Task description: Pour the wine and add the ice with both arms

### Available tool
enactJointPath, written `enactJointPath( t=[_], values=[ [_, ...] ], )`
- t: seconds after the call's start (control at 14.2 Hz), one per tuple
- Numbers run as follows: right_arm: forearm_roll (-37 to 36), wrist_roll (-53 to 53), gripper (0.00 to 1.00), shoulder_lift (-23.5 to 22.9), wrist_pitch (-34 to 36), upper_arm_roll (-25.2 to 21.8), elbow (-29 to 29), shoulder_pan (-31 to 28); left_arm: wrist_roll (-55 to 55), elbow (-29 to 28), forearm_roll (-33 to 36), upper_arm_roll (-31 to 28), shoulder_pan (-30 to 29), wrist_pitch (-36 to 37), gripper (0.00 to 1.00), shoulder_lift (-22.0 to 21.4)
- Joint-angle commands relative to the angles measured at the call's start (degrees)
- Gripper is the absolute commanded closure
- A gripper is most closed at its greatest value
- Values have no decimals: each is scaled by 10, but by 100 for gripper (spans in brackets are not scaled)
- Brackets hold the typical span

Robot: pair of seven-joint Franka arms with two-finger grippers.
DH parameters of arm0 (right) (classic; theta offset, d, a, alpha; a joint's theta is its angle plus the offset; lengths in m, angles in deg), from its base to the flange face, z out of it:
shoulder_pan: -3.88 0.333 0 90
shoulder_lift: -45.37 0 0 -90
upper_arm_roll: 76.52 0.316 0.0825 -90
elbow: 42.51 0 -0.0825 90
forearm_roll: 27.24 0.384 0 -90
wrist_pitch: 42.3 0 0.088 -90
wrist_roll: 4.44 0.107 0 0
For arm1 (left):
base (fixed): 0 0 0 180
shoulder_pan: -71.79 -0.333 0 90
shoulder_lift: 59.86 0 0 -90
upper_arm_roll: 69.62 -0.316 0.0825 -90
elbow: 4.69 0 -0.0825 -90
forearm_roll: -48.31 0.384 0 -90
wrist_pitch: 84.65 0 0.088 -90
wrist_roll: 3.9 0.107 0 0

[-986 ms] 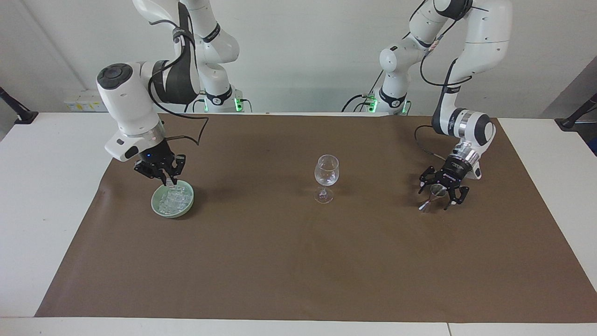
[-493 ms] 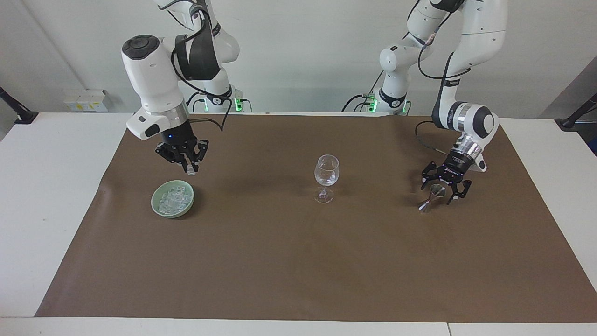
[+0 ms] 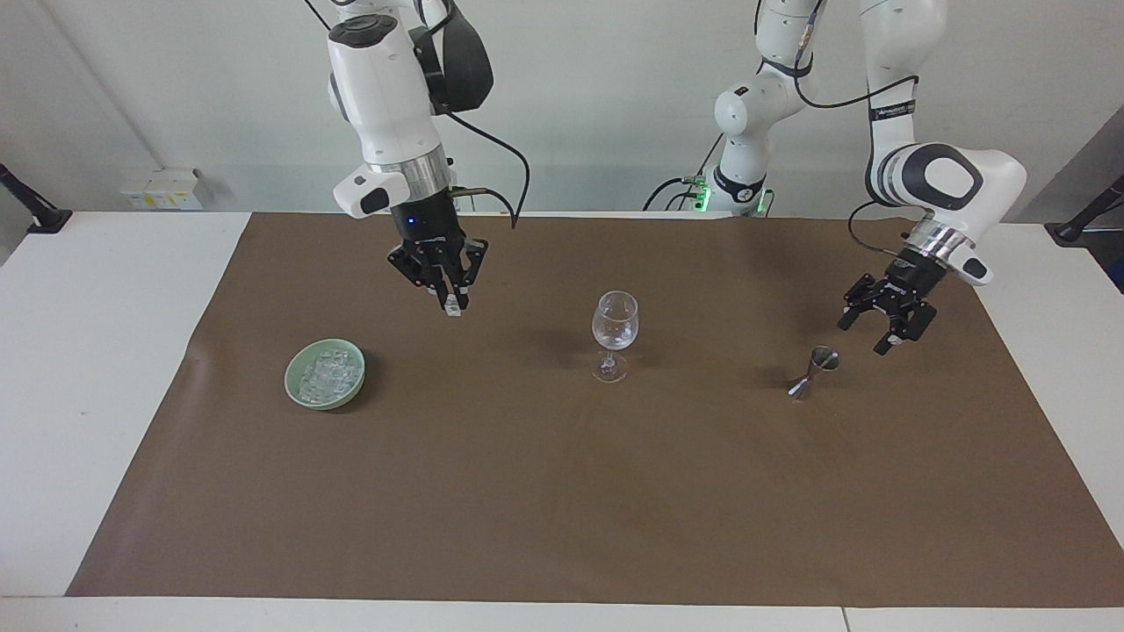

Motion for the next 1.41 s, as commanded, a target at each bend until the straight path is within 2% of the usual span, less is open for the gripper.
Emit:
enactJointPath(
  t=[0.0, 0.28, 0.56, 0.7, 0.99, 1.2, 1.34],
  values=[
    [15, 54, 100, -23, -36, 1, -9, 34, -4, 24, 94, 1, -7, -1, 0, -23],
    [14, 133, 100, -51, -90, 1, -10, 101, -3, 125, 273, 1, -27, 48, 0, -22],
    [9, 184, 100, -71, -137, 1, -15, 144, 3, 276, 427, -2, -45, 189, 0, -1],
    [8, 188, 100, -78, -137, 2, -18, 152, 13, 317, 493, 1, -32, 215, 0, 9],
    [6, 188, 100, -84, -132, 2, -6, 163, 147, 380, 547, -26, 43, 296, 0, 18],
    [5, 187, 100, -96, -134, 2, -6, 166, 184, 415, 575, -77, 120, 332, 0, 21],
    [4, 186, 100, -97, -135, 2, -7, 166, 247, 450, 596, -124, 190, 366, 0, 39]
  ],
)
